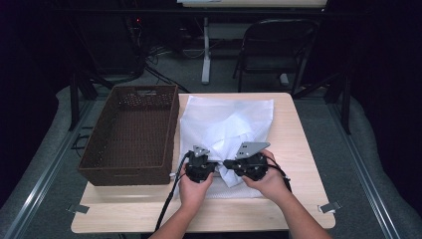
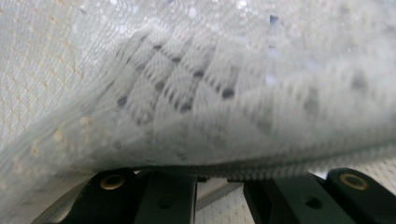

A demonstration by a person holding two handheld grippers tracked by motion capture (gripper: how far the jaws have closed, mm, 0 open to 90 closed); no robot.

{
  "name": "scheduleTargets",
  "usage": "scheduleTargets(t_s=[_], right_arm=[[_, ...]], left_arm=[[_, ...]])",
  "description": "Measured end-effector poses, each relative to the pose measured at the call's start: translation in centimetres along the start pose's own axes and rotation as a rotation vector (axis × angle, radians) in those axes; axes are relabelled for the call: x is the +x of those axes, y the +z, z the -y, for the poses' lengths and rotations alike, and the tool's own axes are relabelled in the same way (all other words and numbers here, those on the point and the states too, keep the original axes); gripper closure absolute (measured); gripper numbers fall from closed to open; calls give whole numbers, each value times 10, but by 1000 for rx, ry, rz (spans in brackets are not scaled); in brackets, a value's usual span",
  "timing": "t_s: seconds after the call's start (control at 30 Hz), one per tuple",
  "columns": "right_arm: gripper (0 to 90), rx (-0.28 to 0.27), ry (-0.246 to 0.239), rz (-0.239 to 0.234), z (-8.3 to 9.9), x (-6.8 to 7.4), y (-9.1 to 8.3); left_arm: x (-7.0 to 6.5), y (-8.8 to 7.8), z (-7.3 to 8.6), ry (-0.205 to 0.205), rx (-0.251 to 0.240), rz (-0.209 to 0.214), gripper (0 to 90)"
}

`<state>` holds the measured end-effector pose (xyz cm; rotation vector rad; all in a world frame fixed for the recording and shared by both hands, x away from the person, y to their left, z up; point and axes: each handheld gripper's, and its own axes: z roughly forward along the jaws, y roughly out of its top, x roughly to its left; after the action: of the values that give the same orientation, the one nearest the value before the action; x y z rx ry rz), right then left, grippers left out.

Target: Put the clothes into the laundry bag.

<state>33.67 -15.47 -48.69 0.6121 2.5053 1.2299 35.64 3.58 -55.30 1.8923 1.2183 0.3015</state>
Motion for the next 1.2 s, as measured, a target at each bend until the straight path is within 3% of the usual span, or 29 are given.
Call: scheduleTargets(t_s=[0.27,0.47,0.63,0.73,1.0,1.2], right_arm=[[883,9,-3,-1,0,1,2],[882,6,7,10,2,-2,1],[882,3,10,15,2,-4,0],[882,6,10,15,2,-3,1],[882,10,14,13,3,-4,1],[882,10,18,16,4,-6,1]], left_arm=[[1,9,5,14,7,-10,823],[6,-6,9,-4,15,42,671],[2,-16,15,18,55,94,520],[-2,-14,18,32,75,100,462],[-9,-1,25,42,77,89,412],[-15,9,30,63,87,22,401]])
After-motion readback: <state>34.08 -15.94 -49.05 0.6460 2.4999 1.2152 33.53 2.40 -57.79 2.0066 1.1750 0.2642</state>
